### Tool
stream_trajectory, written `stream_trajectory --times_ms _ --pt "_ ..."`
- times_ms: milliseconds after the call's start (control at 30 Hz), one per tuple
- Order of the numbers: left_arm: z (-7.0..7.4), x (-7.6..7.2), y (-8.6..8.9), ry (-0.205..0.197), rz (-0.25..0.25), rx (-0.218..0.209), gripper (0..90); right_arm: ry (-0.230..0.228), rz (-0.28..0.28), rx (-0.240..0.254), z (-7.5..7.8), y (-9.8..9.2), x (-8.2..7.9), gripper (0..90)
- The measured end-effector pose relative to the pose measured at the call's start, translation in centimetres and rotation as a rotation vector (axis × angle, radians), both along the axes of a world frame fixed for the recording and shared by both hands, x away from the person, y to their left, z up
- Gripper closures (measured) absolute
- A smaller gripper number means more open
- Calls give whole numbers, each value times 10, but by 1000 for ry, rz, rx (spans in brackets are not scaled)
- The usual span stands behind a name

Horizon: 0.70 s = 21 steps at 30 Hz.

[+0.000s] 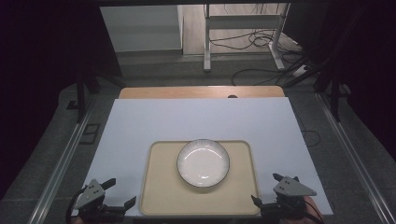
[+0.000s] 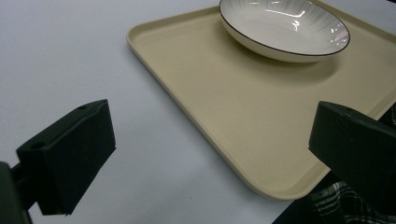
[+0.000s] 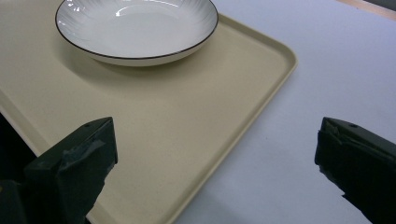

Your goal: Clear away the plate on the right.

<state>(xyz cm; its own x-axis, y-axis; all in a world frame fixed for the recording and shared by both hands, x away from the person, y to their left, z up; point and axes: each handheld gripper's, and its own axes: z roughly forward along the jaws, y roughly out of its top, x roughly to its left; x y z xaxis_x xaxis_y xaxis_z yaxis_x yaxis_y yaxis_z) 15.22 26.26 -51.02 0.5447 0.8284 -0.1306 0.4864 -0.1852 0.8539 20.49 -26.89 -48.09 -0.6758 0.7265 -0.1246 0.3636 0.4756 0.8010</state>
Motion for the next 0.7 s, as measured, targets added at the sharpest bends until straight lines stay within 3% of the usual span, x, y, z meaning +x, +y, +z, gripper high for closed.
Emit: stream_trajectory --times_ms 700 --pt "0 0 0 0 0 -3 2 11 -62 43 -2 -26 -10 0"
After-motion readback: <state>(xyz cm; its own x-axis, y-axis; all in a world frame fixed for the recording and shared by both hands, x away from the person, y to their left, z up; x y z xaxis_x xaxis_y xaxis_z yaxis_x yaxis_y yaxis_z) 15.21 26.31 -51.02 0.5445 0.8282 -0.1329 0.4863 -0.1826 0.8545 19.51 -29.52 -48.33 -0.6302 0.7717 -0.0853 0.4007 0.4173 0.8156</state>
